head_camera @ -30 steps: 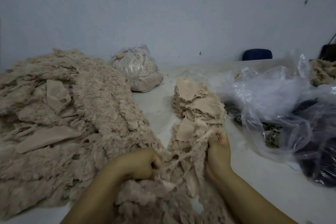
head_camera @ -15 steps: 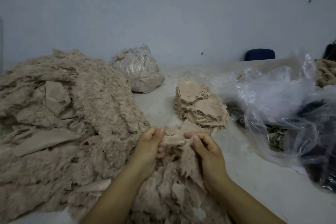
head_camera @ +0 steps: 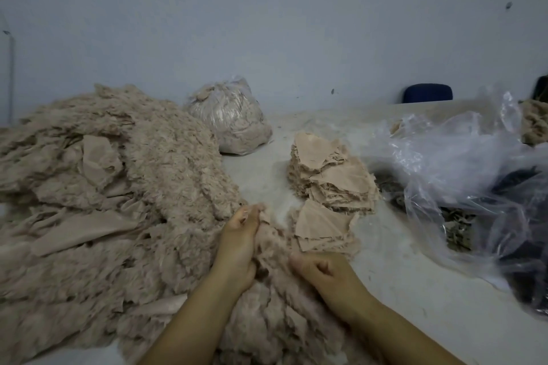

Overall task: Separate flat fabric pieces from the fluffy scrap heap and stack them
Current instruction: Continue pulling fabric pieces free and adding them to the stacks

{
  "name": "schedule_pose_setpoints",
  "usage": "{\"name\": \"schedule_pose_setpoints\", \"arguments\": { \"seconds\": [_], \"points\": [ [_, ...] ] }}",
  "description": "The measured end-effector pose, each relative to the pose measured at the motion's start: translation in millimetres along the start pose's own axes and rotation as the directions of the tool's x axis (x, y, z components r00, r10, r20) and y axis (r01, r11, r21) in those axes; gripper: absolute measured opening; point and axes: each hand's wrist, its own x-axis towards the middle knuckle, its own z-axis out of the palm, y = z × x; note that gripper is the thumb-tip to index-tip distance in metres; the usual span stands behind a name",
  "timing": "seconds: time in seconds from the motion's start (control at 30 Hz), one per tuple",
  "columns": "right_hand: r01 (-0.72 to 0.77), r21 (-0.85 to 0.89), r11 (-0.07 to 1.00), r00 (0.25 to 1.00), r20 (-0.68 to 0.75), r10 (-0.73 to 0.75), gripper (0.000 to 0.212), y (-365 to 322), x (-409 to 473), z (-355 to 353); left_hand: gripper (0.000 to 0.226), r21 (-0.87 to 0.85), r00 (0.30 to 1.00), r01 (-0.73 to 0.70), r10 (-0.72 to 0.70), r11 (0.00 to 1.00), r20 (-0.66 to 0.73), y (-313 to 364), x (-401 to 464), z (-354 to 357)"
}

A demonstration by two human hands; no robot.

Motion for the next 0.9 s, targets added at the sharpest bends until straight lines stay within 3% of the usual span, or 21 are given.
{"name": "schedule_pose_setpoints", "arguments": {
  "seconds": [0.07, 0.13, 0.17, 0.2, 0.27, 0.33, 0.4, 0.5, 0.57, 0.63, 0.73, 0.8, 0.9],
  "points": [
    [0.009, -0.151, 0.988, 0.982, -0.185, -0.037, 0.029, -6.6, 4.4, 0.5, 0.014, 0.199, 0.995, -0.098, 0.092, 0.975, 0.037, -1.2, -2.0, -0.3],
    [0.01, -0.233, 0.973, 0.974, -0.219, -0.062, 0.046, -12.3, 12.3, 2.5, 0.016, 0.304, 0.984, -0.164, 0.137, 0.938, 0.11, -4.0, -4.5, 2.6],
    [0.019, -0.256, 0.967, 0.973, -0.219, -0.077, 0.047, -14.1, 18.0, 3.2, 0.019, 0.325, 0.977, -0.183, 0.135, 0.928, 0.163, -6.1, -5.6, 3.8],
    [0.028, -0.259, 0.965, 0.967, -0.237, -0.092, 0.035, -16.5, 23.9, 3.6, 0.023, 0.347, 0.972, -0.184, 0.119, 0.92, 0.201, -6.7, -7.3, 5.0],
    [0.007, -0.175, 0.985, 0.931, -0.358, -0.071, 0.007, -20.4, 35.5, -1.2, 0.031, 0.369, 0.975, -0.139, 0.061, 0.919, 0.215, -5.6, -8.6, 4.3],
    [-0.021, -0.014, 1.0, 0.909, -0.416, 0.013, 0.015, -20.9, 45.2, -9.9, 0.035, 0.392, 0.974, -0.064, -0.028, 0.918, 0.223, -5.3, -7.1, -0.3],
    [-0.04, 0.149, 0.988, 0.906, -0.412, 0.098, 0.023, -21.6, 51.6, -16.9, 0.022, 0.361, 0.963, 0.038, -0.132, 0.932, 0.237, -5.4, -8.0, 0.0],
    [-0.101, 0.334, 0.937, 0.891, -0.388, 0.234, 0.027, -16.8, 56.6, -23.4, 0.012, 0.071, 0.96, 0.219, -0.227, 0.973, 0.162, -6.7, -5.1, 5.3],
    [-0.129, 0.409, 0.903, 0.866, -0.398, 0.304, 0.029, -11.3, 56.4, -26.0, 0.009, -0.003, 0.972, 0.209, -0.207, 0.978, 0.112, -5.3, -1.0, 4.0],
    [-0.113, 0.457, 0.882, 0.85, -0.415, 0.324, 0.03, -7.4, 52.8, -28.4, 0.007, 0.065, 0.982, 0.154, -0.16, 0.986, 0.098, -6.0, 3.0, -3.3],
    [-0.118, 0.519, 0.846, 0.848, -0.391, 0.358, 0.026, -3.4, 45.4, -33.8, 0.023, 0.164, 0.985, 0.12, -0.139, 0.979, 0.105, -2.3, 5.8, -12.1],
    [-0.138, 0.476, 0.868, 0.87, -0.361, 0.336, 0.024, -2.9, 40.6, -37.7, 0.032, 0.217, 0.989, 0.096, -0.118, 0.971, 0.09, 0.4, 11.7, -14.2],
    [-0.154, 0.44, 0.884, 0.931, -0.234, 0.279, 0.024, -7.6, 35.2, -39.3, 0.026, 0.273, 0.99, 0.064, -0.094, 0.96, 0.1, 5.3, 16.2, -12.2]
  ]
}}
